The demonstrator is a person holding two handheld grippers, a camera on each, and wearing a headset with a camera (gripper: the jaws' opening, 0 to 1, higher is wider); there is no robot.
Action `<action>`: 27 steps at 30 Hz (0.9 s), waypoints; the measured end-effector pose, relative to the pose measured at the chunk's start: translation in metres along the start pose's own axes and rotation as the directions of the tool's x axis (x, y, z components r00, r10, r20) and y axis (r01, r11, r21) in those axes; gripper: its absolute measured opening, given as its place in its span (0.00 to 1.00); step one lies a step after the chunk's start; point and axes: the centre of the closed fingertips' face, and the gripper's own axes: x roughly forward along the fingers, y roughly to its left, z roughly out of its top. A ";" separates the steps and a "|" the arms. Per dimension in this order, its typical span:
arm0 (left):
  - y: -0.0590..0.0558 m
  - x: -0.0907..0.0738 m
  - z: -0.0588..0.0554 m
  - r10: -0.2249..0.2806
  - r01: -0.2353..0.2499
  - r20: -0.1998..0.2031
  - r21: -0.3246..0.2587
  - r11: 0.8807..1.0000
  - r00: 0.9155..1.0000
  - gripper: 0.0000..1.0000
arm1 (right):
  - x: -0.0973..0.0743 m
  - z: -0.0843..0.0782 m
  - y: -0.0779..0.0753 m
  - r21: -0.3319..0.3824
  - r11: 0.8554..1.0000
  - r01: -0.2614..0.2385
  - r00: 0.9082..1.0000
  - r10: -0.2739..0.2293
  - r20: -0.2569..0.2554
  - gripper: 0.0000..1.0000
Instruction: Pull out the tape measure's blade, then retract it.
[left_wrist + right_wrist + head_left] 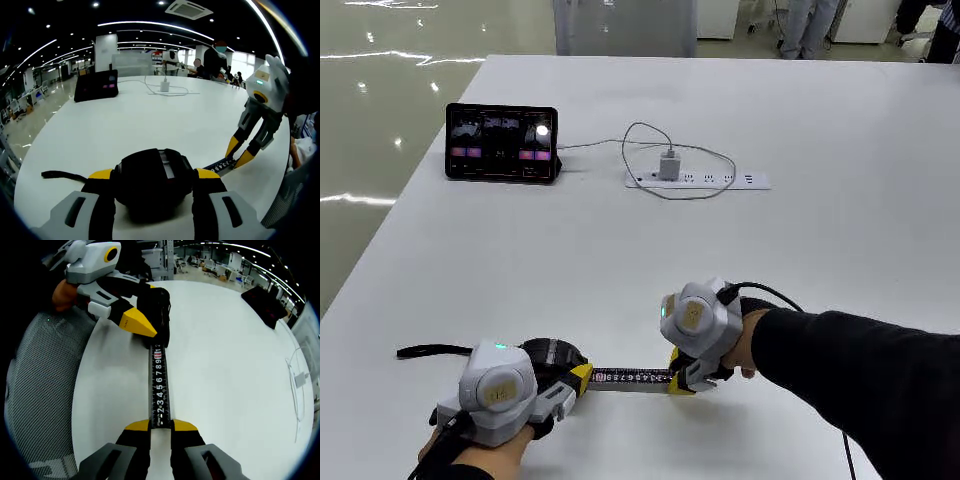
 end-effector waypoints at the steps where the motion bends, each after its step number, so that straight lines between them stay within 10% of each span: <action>1: 0.000 0.000 0.000 0.000 0.000 0.000 -0.001 1.000 1.000 0.57 | 0.000 0.000 0.000 0.000 1.000 0.000 1.000 0.000 0.001 0.11; 27: 0.000 0.000 0.001 -0.003 0.003 0.000 -0.015 1.000 1.000 0.57 | 0.005 0.011 -0.001 -0.003 1.000 0.008 1.000 -0.008 0.009 0.11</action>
